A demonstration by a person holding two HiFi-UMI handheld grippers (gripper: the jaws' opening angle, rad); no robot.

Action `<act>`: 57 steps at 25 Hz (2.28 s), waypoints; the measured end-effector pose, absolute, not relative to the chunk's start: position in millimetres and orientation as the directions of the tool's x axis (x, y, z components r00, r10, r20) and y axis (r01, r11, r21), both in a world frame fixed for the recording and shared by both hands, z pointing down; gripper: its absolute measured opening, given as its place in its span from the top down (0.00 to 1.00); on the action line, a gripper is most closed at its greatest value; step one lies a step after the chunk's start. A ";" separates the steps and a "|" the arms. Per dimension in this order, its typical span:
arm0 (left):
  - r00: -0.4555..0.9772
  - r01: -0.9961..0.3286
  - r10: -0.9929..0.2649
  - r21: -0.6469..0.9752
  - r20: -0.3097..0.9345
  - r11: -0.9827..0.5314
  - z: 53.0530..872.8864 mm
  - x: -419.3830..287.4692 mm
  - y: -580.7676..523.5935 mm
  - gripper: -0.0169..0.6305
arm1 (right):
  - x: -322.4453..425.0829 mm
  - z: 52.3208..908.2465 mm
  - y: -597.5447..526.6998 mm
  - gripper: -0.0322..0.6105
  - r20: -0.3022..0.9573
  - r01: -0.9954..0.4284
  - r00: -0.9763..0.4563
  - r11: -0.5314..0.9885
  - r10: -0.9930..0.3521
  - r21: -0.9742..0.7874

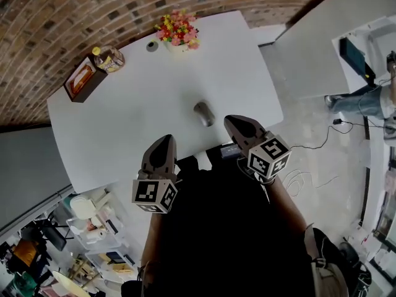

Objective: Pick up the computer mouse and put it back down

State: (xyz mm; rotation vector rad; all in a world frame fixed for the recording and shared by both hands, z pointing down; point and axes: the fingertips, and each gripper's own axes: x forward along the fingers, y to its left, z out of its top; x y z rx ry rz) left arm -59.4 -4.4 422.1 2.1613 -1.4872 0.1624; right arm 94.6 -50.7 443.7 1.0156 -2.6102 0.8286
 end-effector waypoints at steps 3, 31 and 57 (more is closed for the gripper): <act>0.405 -0.896 -0.838 0.341 0.367 -0.284 420.4 -68.3 -5.3 0.95 | 90.8 450.8 -50.5 0.92 0.417 -0.699 -0.715 0.586 -0.561 -0.411; 0.382 -0.900 -0.837 0.362 0.392 -0.241 426.7 -108.8 10.1 0.95 | 58.0 588.9 -63.2 0.54 0.708 -0.771 -0.570 0.570 -0.417 -0.285; 0.279 -0.924 -0.844 0.368 0.458 -0.106 440.8 -130.5 25.5 0.95 | 37.3 686.3 -76.9 0.47 0.878 -0.788 -0.377 0.600 -0.294 -0.137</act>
